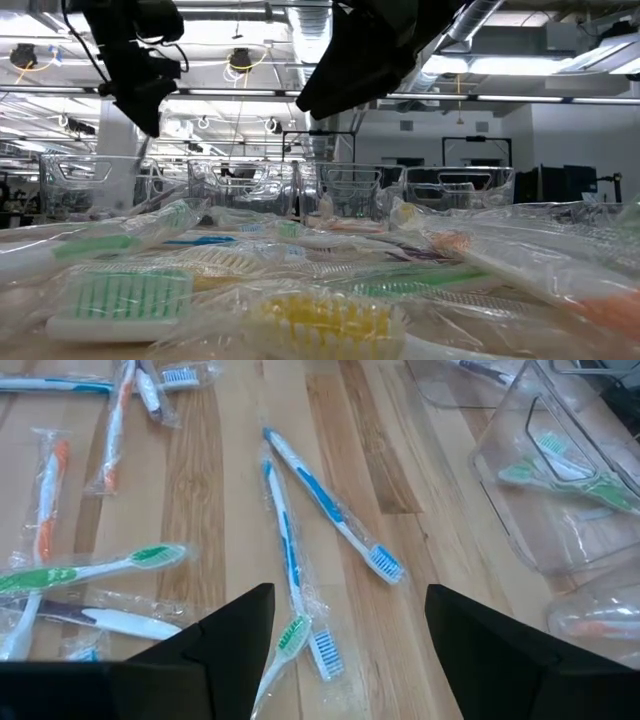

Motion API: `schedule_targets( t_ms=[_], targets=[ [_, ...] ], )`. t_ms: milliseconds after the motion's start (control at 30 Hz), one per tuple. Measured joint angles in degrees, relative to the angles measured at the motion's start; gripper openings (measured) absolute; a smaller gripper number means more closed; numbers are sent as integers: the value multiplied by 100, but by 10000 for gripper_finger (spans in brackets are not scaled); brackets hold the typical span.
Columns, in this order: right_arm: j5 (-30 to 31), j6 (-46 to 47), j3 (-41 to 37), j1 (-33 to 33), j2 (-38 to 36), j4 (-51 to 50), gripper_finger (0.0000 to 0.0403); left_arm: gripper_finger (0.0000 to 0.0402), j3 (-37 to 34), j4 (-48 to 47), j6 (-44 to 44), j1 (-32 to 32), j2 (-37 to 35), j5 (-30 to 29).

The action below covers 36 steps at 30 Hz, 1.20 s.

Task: Pick & Place Toothbrushes
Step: Put the violet toothbrush into the left transparent bin, then put the orange toothbrush into the middle right transparent bin

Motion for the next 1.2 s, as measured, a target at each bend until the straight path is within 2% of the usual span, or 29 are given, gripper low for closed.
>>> schedule_targets(
  t_ms=[133, 233, 367, 567, 733, 1000, 1200],
  targets=[
    [-186, 49, -2, 101, 0, -223, 255, 119, -38, 50, 16, 42, -5, -44],
    [-902, 346, 34, 195, 0, -490, 255, 146, -38, 80, 202, 42, -13, -209],
    [-2091, 1204, 267, 345, 2, -994, 255, 169, -38, 109, 317, 38, -15, -210],
    [-2995, 2539, 265, 688, 2, -1067, 255, 177, -38, 154, 321, 38, -15, -214],
    [-3161, 3268, 263, 1142, 60, -826, 255, 175, -38, 178, 322, 36, -17, -230],
    [-2928, 4261, 562, 1585, 59, -297, 252, 175, -38, 182, 322, 36, -17, -228],
    [-2533, 3691, 1602, 1797, 58, -271, 227, 176, -38, 182, 323, 36, -17, -225]
  ],
)
